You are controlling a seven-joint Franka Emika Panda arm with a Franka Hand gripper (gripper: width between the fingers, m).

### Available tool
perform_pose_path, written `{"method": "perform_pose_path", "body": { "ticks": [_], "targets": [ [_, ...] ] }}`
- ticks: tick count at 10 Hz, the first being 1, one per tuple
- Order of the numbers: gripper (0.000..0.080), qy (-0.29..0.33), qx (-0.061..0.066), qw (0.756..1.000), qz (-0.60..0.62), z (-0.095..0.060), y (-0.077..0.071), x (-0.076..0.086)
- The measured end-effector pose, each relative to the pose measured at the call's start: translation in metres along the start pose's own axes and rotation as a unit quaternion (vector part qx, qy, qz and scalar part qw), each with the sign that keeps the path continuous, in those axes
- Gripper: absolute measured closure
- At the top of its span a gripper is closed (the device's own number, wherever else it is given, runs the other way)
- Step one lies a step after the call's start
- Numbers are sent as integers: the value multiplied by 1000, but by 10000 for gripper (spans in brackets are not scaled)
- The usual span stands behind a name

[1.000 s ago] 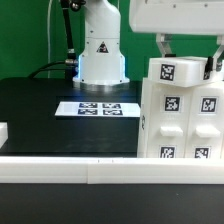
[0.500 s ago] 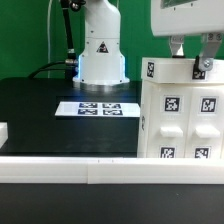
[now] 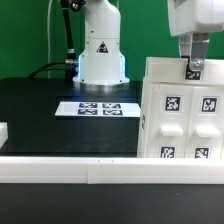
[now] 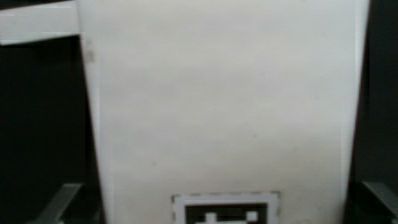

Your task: Assemble cabinet

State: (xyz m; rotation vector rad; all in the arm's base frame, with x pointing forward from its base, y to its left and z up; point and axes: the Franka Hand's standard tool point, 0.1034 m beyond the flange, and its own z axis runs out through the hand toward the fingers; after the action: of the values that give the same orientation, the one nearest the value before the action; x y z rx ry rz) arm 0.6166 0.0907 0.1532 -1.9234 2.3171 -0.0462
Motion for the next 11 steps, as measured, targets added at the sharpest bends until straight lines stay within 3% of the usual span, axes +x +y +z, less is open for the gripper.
{"method": "perform_pose_path", "body": {
  "ticks": [1,2,8,11],
  "targets": [
    [222,0,-1,1000,-3,1,1,-1],
    [43,-1,-1,1000,-8,1,1,-1],
    [2,-36,12,999,-37,-19,-7,-11],
    [2,-33,7,996,-83,-16,-5,-11]
  ]
}}
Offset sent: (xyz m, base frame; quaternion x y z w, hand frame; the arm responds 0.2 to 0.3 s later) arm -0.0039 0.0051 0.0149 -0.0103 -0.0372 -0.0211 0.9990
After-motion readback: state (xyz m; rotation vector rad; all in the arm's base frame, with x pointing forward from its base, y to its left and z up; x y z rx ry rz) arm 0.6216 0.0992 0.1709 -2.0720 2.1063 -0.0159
